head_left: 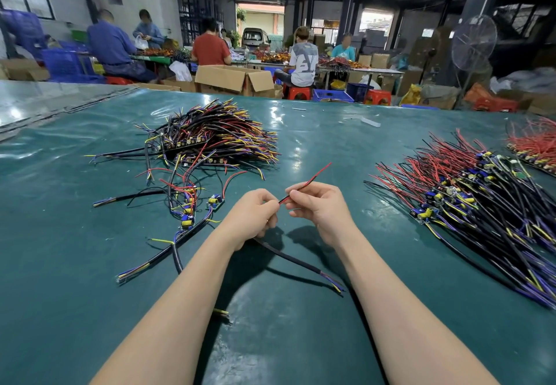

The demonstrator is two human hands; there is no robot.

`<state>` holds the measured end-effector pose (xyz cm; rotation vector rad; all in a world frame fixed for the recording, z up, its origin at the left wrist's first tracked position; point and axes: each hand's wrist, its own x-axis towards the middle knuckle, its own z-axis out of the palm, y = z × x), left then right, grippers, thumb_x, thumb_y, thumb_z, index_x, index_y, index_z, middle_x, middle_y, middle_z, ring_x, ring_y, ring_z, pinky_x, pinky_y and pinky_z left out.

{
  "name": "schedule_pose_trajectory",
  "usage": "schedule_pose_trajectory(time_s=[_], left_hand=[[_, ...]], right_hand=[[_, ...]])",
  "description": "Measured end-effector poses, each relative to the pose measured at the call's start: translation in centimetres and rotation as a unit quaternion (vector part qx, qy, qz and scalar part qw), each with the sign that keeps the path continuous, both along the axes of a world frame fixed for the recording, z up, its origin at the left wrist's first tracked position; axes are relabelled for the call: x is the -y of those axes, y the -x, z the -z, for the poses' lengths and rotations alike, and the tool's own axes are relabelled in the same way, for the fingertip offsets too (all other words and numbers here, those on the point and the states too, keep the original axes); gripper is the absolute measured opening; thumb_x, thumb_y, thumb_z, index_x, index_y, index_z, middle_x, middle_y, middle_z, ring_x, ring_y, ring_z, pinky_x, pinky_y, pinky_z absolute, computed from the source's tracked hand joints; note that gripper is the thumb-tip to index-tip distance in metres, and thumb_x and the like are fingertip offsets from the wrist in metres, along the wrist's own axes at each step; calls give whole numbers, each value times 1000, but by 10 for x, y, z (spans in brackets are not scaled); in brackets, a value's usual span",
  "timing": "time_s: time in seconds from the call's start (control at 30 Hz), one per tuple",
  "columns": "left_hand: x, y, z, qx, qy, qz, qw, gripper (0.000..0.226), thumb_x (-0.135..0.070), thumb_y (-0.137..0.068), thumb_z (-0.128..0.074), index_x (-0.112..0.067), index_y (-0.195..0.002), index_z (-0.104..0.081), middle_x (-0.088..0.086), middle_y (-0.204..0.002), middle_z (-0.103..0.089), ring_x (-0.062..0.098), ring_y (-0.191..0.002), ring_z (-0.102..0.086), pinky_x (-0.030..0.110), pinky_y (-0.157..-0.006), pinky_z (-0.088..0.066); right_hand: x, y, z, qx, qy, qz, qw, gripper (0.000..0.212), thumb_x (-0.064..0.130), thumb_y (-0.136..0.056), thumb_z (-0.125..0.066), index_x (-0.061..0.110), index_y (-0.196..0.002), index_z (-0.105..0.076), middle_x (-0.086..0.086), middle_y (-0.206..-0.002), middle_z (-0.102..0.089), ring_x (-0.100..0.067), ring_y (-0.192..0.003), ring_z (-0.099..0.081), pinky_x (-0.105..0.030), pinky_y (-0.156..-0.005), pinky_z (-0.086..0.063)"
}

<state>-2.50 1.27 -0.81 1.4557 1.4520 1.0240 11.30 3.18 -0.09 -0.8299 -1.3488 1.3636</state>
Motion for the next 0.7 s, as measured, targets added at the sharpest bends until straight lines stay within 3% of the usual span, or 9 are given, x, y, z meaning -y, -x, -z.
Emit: schedule_pose_trajectory(time_s=[0.17,0.33,0.43,0.53,0.7], left_hand=[[5,-3,-2,58,57,97,992,23,-2,-87,-34,-15,-69,-34,-9,-40,-37,7,-33,-21,14,-34,-20],[8,-7,-4,63,68,125,988,27,0,-89,-35,-15,-67,-32,-9,-40,-30,7,-35,-18,12,-36,-17],[8,-3,-5,45,50,117,991,31,-9,-95,-43,-16,-65,-34,-11,-39,-25,5,-34,-17,12,-35,-17],[8,1,-3,14,21,99,995,29,-15,-95,-49,-14,-67,-42,-13,-38,-24,4,-33,-18,13,-35,-18],[6,1,-1,57,16,101,993,23,-12,-96,-46,-22,-91,-66,-15,-39,-20,2,-33,-16,12,-35,-16]], right_hand=[[-2,0,2,-12,16,122,992,23,-11,-82,-57,5,-66,-61,3,-43,-57,-3,-37,-51,-14,-42,-47],[-6,-1,9,29,-24,258,965,12,-8,-80,-61,1,-72,-65,-4,-53,-53,-6,-39,-48,-17,-46,-49],[-6,-1,9,8,-17,246,969,18,-5,-81,-61,4,-66,-64,-3,-53,-52,-7,-43,-49,-17,-47,-50],[-7,-5,5,-72,35,191,978,26,-2,-85,-59,8,-61,-60,0,-51,-50,-6,-45,-48,-18,-47,-51],[-8,-10,-1,-235,171,93,952,24,1,-91,-51,3,-69,-61,3,-44,-55,-4,-39,-53,-14,-45,-50]])
